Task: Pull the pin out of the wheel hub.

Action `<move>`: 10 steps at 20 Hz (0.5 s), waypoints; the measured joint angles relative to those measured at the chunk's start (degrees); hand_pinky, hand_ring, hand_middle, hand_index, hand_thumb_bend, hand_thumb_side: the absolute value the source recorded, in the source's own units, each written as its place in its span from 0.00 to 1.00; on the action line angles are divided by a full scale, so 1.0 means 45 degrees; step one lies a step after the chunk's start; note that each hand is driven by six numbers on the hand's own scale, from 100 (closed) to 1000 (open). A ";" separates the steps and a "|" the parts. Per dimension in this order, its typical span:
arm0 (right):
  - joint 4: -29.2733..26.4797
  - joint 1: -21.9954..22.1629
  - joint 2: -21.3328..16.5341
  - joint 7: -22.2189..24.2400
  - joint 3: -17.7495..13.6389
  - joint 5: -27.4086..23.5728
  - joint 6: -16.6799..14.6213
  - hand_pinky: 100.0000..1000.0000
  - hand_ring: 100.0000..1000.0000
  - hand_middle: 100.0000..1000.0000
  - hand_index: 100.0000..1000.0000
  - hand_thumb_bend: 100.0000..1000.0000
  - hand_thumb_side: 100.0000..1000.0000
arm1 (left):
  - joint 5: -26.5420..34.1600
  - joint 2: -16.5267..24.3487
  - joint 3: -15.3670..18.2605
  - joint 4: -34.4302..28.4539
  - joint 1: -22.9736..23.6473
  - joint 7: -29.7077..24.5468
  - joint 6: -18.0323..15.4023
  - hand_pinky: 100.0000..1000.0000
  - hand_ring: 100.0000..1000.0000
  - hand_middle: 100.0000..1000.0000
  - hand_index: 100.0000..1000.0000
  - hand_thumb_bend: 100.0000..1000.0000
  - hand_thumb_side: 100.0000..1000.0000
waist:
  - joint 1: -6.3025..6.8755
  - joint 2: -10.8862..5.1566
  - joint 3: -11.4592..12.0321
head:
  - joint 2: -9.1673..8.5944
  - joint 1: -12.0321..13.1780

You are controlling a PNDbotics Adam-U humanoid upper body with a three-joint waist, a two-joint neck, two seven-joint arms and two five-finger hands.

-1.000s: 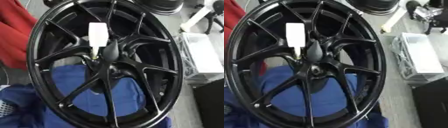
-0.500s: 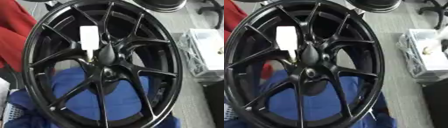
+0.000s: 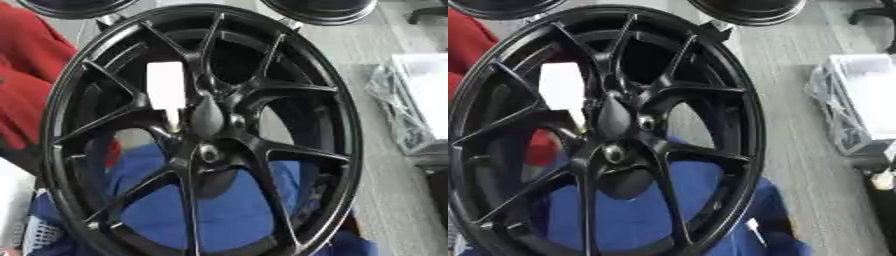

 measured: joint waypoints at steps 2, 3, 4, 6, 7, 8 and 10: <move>0.0000 -0.0003 0.0121 -0.0115 -0.0003 -0.0020 0.0138 0.90 0.99 0.95 0.92 0.00 0.15 | 0.0000 -0.0037 0.0000 0.0000 0.0000 -0.0002 -0.0002 0.53 0.66 0.53 0.64 0.49 0.42 | 0.0011 0.0000 0.0006 | -0.0004 0.0000; 0.0000 -0.0021 0.0180 -0.0176 -0.0005 -0.0022 0.0228 0.90 0.98 0.95 0.92 0.00 0.22 | 0.0000 -0.0037 0.0000 0.0000 0.0000 -0.0002 -0.0002 0.53 0.66 0.53 0.64 0.49 0.42 | 0.0009 0.0000 0.0006 | -0.0008 0.0000; 0.0000 -0.0048 0.0214 -0.0238 -0.0006 -0.0028 0.0295 0.89 0.98 0.94 0.91 0.00 0.35 | 0.0000 -0.0037 0.0000 0.0000 0.0000 -0.0003 -0.0003 0.53 0.66 0.53 0.64 0.49 0.42 | 0.0007 0.0000 0.0004 | -0.0034 0.0000; 0.0000 -0.0107 0.0296 -0.0406 -0.0004 -0.0097 0.0342 0.88 0.95 0.90 0.88 0.00 0.52 | 0.0000 -0.0037 0.0000 0.0000 0.0000 -0.0004 -0.0004 0.53 0.66 0.53 0.64 0.49 0.42 | 0.0003 0.0000 -0.0010 | -0.0078 0.0001; 0.0000 -0.0121 0.0302 -0.0540 0.0007 -0.0182 0.0260 0.87 0.93 0.87 0.86 0.00 0.54 | 0.0000 -0.0037 0.0000 0.0000 0.0001 -0.0004 -0.0004 0.54 0.66 0.53 0.64 0.49 0.42 | -0.0009 0.0000 -0.0011 | -0.0097 0.0001; 0.0000 -0.0176 0.0302 -0.0708 0.0056 -0.0321 0.0099 0.86 0.92 0.85 0.85 0.00 0.54 | 0.0000 -0.0037 0.0000 0.0000 0.0001 -0.0005 -0.0005 0.54 0.66 0.53 0.64 0.49 0.42 | -0.0029 0.0000 -0.0014 | -0.0103 0.0001; 0.0000 -0.0310 0.0302 -0.1125 0.0206 -0.0641 -0.0319 0.85 0.88 0.80 0.81 0.00 0.56 | 0.0001 -0.0037 -0.0002 0.0000 -0.0003 -0.0009 -0.0008 0.54 0.66 0.53 0.64 0.49 0.42 | -0.0065 0.0000 -0.0013 | -0.0111 0.0001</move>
